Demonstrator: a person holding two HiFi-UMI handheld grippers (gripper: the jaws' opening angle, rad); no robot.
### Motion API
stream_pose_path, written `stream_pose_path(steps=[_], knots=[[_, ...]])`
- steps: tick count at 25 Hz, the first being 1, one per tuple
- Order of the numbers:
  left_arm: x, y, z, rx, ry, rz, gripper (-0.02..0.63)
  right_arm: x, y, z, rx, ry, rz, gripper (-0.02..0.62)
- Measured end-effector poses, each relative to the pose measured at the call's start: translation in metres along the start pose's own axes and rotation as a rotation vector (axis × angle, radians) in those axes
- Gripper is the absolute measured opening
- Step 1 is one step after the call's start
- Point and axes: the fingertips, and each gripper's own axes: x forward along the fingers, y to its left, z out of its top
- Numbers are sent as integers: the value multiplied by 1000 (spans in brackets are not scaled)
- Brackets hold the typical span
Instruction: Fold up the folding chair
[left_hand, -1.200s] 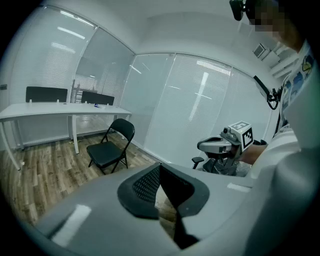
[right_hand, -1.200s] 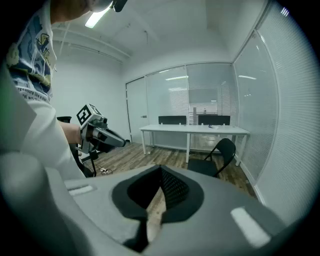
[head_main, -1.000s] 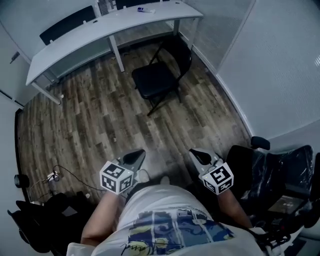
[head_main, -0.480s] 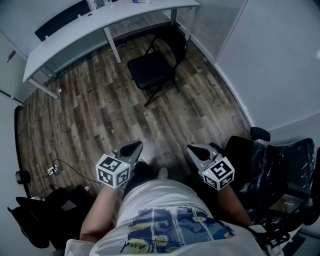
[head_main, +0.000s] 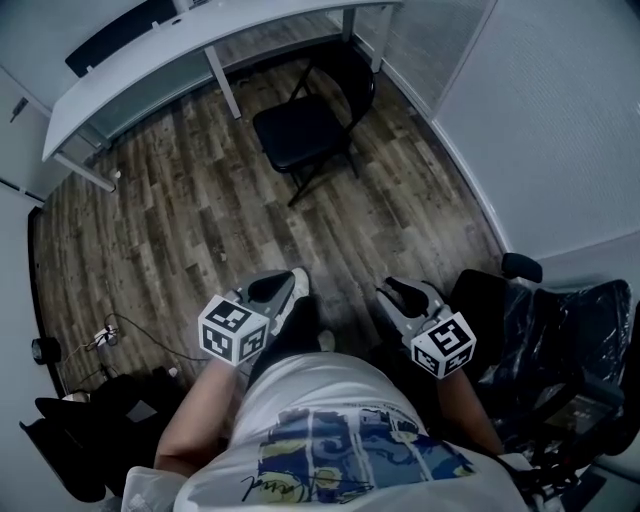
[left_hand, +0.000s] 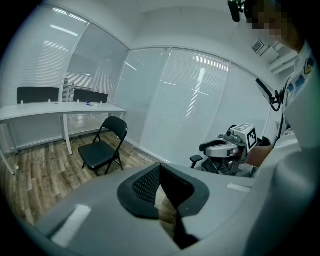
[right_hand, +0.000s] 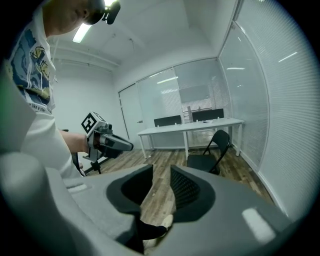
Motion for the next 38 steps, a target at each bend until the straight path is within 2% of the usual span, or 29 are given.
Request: stream_pose_path(steps=[3,8,12,13,18,27,38], knots=[[10,12,6,1,5,-8,3,9,-13,8,2,-5,-31,121],[37,34,26,6,-8,-37,3,21,-42,16,-20,27,-82,121],[60,59,49,4,-28,-56,4,37,-68,28,5,36,-116,121],[68,64,54,3,-29,-62,26,41,-74,31,15,31,-118,121],[94,97,76,-8,-40,-78,55,78,-105,51,6,39,-125,121],[72,169,108,-25,-61,-72,64,146,-107,111,-26,60,-145,153],[125,207,113,-62,-41,-10,64,193,-171,113,-41,86,-88,170]])
